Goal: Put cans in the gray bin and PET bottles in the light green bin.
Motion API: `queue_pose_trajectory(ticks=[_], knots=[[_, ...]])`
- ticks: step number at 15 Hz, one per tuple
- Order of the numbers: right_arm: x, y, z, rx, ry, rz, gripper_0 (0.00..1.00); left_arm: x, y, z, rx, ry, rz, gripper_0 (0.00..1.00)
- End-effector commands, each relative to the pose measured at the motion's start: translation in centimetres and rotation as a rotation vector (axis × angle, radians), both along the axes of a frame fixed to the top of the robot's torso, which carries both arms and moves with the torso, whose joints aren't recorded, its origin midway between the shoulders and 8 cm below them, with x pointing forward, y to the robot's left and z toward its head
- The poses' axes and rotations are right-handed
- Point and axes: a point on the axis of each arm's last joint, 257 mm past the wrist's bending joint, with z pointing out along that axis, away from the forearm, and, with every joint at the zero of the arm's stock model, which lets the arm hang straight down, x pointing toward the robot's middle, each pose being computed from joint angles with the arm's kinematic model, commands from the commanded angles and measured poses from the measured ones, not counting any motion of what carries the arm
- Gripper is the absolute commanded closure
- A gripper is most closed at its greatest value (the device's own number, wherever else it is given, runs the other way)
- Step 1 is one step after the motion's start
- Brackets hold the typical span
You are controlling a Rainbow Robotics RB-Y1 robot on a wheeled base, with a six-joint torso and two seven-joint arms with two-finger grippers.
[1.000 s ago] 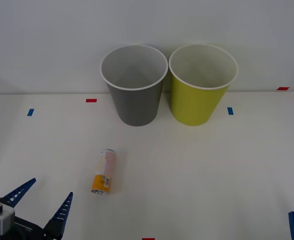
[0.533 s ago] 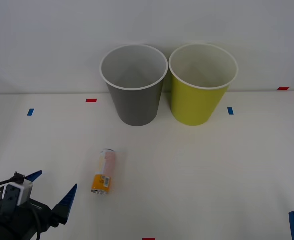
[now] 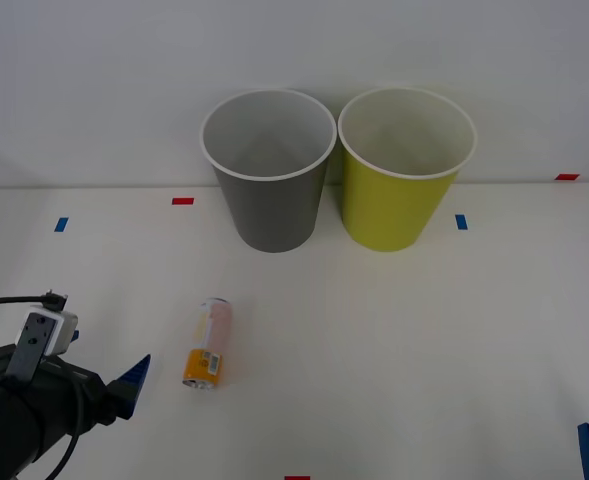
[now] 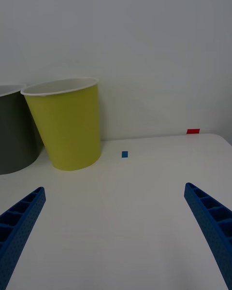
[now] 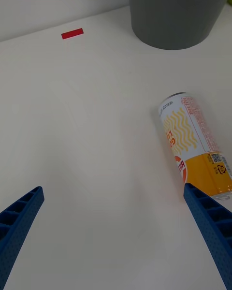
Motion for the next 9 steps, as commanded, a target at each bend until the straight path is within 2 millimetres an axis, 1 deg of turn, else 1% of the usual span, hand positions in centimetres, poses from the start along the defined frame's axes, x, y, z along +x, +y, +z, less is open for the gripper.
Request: queue_pose_trajectory(ticks=[1,2,4,6,9], knots=[[0.0,0.0,0.0,0.0,0.0,0.0,0.0,1.8,0.5,1.8,0.035,0.04,0.013,0.0],[0.0,0.0,0.0,0.0,0.0,0.0,0.0,2.4,0.7,2.2,0.04,0.057,0.023,0.0],[0.0,0.0,0.0,0.0,0.0,0.0,0.0,2.8,0.3,2.8,-0.006,0.102,0.035,0.0],[0.0,0.0,0.0,0.0,0.0,0.0,0.0,2.8,-0.3,3.0,-0.019,0.16,0.038,0.0],[0.0,0.0,0.0,0.0,0.0,0.0,0.0,2.9,-1.1,4.1,-0.034,0.234,0.035,0.0]])
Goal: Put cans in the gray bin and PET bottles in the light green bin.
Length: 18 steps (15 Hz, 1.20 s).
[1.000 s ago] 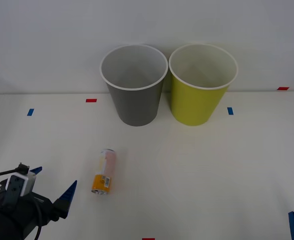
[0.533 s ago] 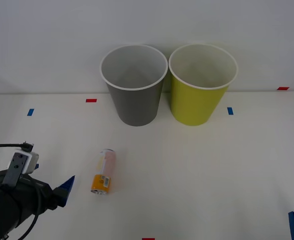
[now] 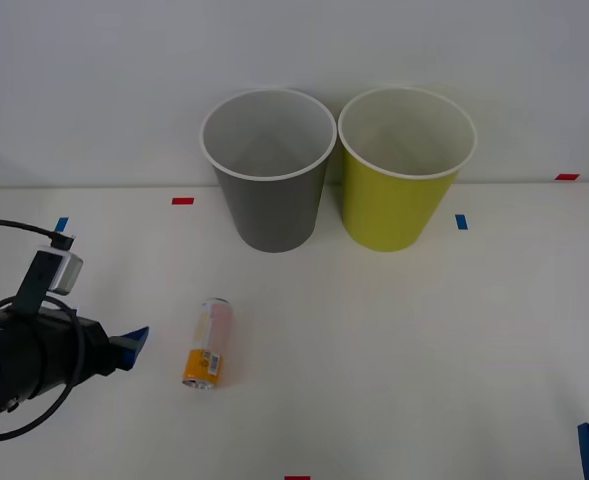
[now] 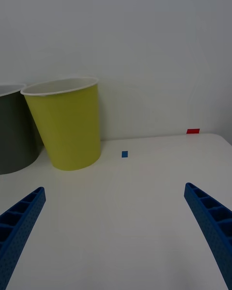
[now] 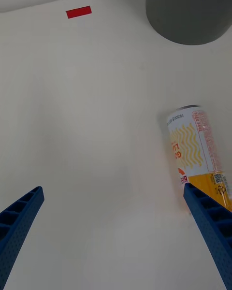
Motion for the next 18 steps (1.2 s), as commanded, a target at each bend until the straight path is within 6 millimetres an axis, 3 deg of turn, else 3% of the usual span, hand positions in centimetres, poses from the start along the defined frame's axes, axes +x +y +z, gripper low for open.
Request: queue_pose_trajectory(ticks=[1,6,11,18], knots=[[0.0,0.0,0.0,0.0,0.0,0.0,0.0,0.2,-1.5,1.6,-0.047,0.071,-0.007,0.0],[0.0,0.0,0.0,0.0,0.0,0.0,0.0,1.4,-2.9,0.6,-0.155,0.157,0.031,0.0],[0.0,0.0,0.0,0.0,0.0,0.0,0.0,1.0,-4.1,0.4,-0.249,0.214,0.106,0.0],[0.0,0.0,0.0,0.0,0.0,0.0,0.0,1.6,-6.3,-0.6,-0.193,0.224,0.081,0.0]])
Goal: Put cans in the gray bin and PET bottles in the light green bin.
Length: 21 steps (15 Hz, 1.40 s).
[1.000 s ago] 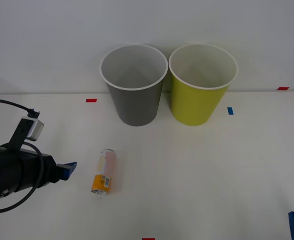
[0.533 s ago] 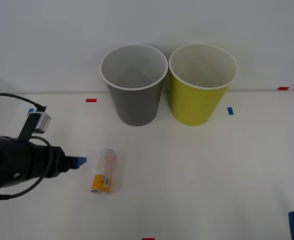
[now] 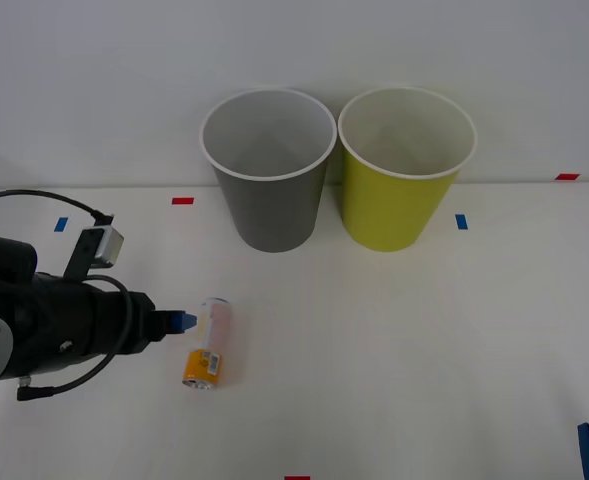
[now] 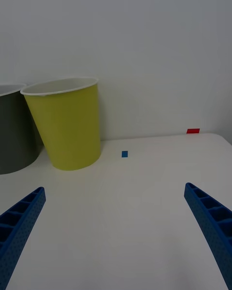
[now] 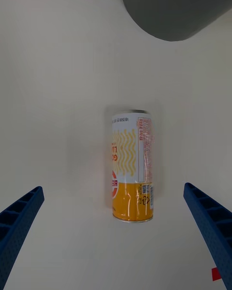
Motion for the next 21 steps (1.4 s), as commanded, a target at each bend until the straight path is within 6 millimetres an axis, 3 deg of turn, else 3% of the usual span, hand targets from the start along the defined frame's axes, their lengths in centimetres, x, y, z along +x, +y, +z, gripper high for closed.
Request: queue_pose_trajectory(ticks=[1,12,21], knots=[[0.0,0.0,0.0,0.0,0.0,0.0,0.0,0.8,-0.7,-0.7,0.034,0.005,-0.003,0.0],[0.0,0.0,0.0,0.0,0.0,0.0,0.0,2.3,-3.7,-3.2,0.057,-0.012,0.034,0.0],[0.0,0.0,0.0,0.0,0.0,0.0,0.0,4.6,-6.3,-5.6,0.067,0.013,-0.016,0.0]])
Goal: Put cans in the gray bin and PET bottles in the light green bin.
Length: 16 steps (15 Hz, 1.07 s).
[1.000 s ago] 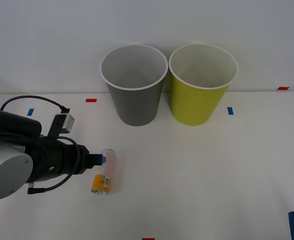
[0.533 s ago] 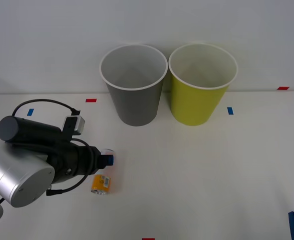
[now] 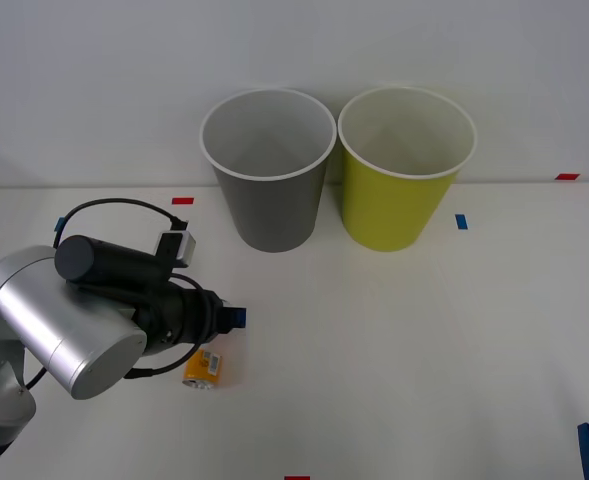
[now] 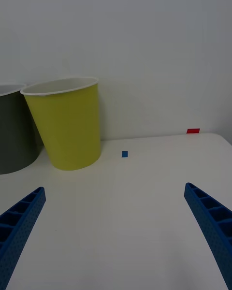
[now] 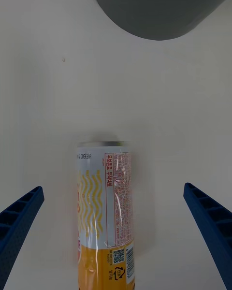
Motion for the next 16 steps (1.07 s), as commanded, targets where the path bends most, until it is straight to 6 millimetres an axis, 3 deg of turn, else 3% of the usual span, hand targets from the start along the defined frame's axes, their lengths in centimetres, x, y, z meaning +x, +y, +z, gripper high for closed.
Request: queue_pose_trajectory(ticks=[1,6,10,16], knots=[[0.0,0.0,0.0,0.0,0.0,0.0,0.0,0.5,-0.8,-0.8,-0.007,0.042,-0.006,0.0],[0.0,0.0,0.0,0.0,0.0,0.0,0.0,-0.3,-0.4,-1.5,0.042,0.112,-0.013,0.0],[0.0,0.0,0.0,0.0,0.0,0.0,0.0,0.3,0.7,-2.2,0.076,0.114,0.008,0.0],[0.0,0.0,0.0,0.0,0.0,0.0,0.0,0.4,-0.2,-3.1,0.069,0.131,0.022,0.0]])
